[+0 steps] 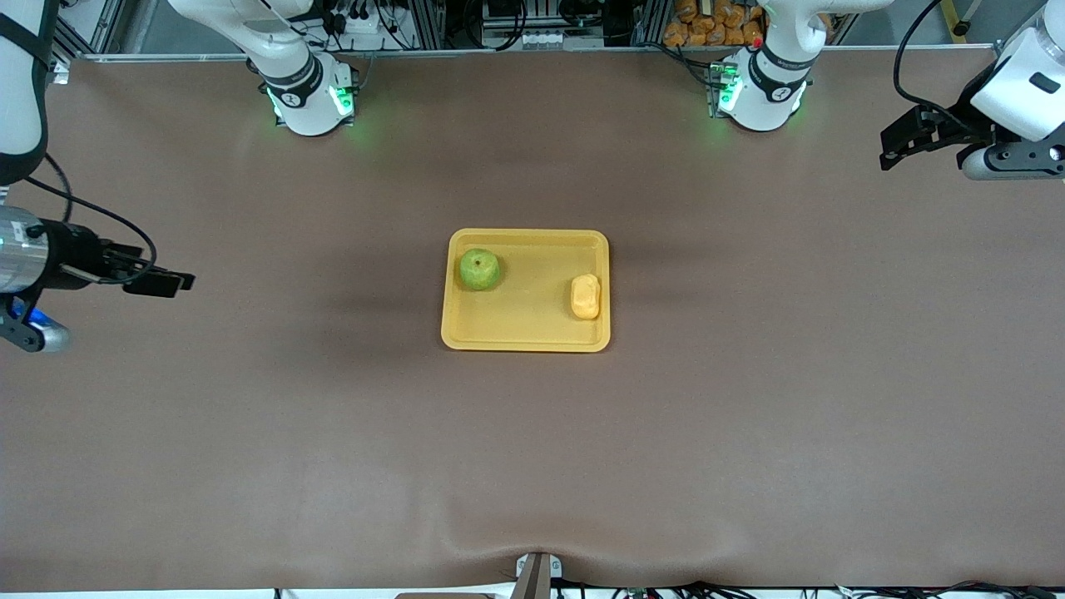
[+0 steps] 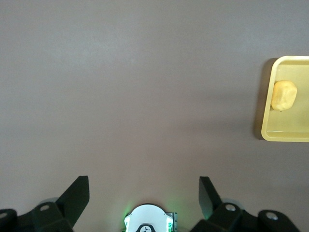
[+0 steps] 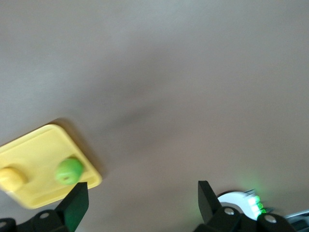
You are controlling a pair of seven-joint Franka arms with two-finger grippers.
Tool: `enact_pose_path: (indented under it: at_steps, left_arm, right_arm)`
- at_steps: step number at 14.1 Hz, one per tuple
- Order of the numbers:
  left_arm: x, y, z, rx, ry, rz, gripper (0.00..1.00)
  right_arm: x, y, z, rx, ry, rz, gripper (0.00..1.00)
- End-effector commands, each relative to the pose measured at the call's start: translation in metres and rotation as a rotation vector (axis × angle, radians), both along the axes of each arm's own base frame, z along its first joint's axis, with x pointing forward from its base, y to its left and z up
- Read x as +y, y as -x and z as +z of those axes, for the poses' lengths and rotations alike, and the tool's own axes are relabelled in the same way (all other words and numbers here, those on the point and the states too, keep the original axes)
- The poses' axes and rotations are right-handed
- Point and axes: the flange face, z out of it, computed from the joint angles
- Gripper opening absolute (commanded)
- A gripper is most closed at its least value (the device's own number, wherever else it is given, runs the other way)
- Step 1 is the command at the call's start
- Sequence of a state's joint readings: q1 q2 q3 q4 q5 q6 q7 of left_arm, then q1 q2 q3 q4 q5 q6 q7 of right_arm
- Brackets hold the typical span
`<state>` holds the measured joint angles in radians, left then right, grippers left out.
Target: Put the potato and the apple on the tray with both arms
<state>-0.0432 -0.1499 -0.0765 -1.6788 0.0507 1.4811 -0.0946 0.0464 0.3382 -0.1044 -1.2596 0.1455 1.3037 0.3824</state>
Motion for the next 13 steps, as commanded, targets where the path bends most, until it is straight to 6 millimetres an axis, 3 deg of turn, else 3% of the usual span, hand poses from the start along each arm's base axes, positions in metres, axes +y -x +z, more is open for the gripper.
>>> enact_pose_path:
  at_steps: [1, 4, 6, 8, 13]
  left_arm:
    - [-0.001, 0.001, 0.003, -0.013, 0.020, 0.004, 1.00]
    - [0.000, 0.002, 0.002, -0.010, 0.019, 0.005, 1.00]
    - [0.001, 0.002, 0.003, -0.010, 0.019, 0.007, 1.00]
    - [0.004, 0.002, 0.004, -0.012, 0.020, 0.011, 1.00]
    - [0.004, 0.002, 0.004, -0.013, 0.020, 0.008, 1.00]
  right_arm:
    - [-0.016, 0.003, 0.008, -0.019, 0.036, 0.122, 1.00]
    - [-0.043, -0.001, 0.010, -0.062, 0.052, 0.244, 1.00]
    - [-0.048, -0.001, 0.013, -0.072, 0.055, 0.305, 1.00]
    - [-0.074, 0.009, 0.032, -0.121, 0.042, 0.289, 1.00]
    - [-0.090, 0.041, 0.044, -0.195, 0.035, 0.338, 1.00]
